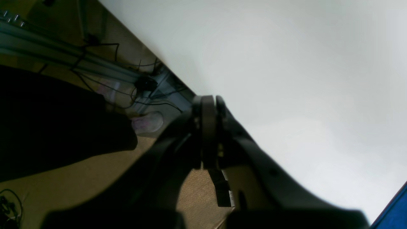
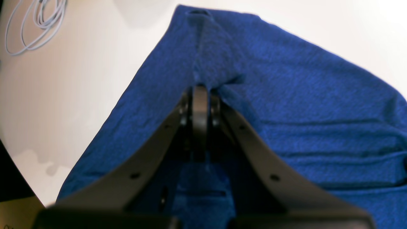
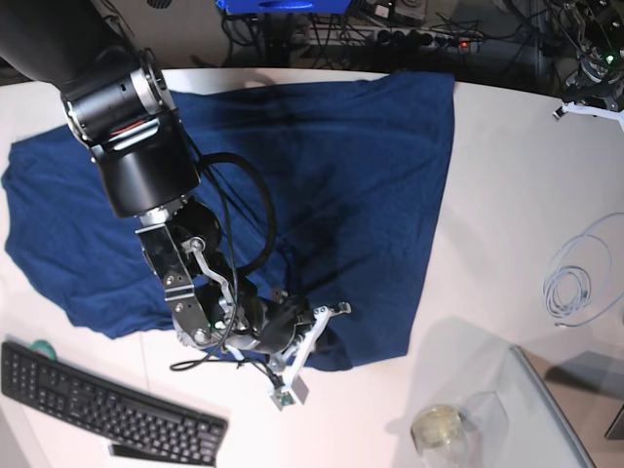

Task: Layout the t-shirt on the table in an organized manner, then fold the t-shirt properly
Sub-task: 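Pull the grasped fabric with the right gripper toward the shirt's edge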

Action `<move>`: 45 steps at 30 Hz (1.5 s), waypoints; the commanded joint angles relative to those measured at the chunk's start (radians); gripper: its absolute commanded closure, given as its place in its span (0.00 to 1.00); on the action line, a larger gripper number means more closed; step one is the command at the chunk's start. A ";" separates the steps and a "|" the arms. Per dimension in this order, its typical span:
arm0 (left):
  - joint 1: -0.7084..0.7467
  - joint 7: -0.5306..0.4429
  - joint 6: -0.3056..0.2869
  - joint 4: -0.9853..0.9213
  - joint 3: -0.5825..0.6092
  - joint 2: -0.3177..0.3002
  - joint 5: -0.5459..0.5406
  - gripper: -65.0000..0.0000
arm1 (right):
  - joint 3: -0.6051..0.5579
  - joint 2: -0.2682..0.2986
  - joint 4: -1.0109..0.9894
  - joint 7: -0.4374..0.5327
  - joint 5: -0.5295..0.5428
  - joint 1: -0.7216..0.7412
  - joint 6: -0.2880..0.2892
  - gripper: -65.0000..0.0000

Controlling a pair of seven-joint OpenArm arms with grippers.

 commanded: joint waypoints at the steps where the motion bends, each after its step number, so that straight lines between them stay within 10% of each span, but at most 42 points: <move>1: -0.002 -0.018 0.003 0.014 -0.007 -0.015 0.001 1.00 | 0.001 -0.011 0.019 0.026 0.013 0.026 0.003 1.00; 4: -0.013 -0.018 0.003 0.013 -0.007 -0.015 0.001 1.00 | 0.002 -0.019 0.019 0.021 0.013 0.015 -0.003 0.96; 11: -0.016 -0.018 0.003 0.014 -0.007 -0.013 0.001 1.00 | 0.001 -0.033 0.030 0.021 0.014 -0.015 0.001 0.41; 19: 0.054 -0.018 -0.029 0.049 0.062 -0.016 -0.004 1.00 | 0.025 0.111 0.436 0.020 0.018 -0.238 -0.019 0.44; 25: 0.197 -0.022 -0.195 0.091 0.198 -0.006 -0.006 1.00 | 0.297 0.154 0.757 0.025 0.018 -0.640 -0.143 0.44; 30: 0.217 -0.061 -0.302 -0.003 0.194 0.005 -0.001 1.00 | 0.407 0.156 0.768 0.025 0.013 -0.876 -0.143 0.44; 38: 0.218 -0.306 -0.305 -0.139 0.197 0.005 0.001 1.00 | 0.409 0.176 0.756 0.025 0.013 -1.020 -0.151 0.44; 45: 0.222 -0.334 -0.307 -0.144 0.197 0.002 0.001 1.00 | 0.412 0.174 0.711 0.025 0.013 -1.048 -0.154 0.44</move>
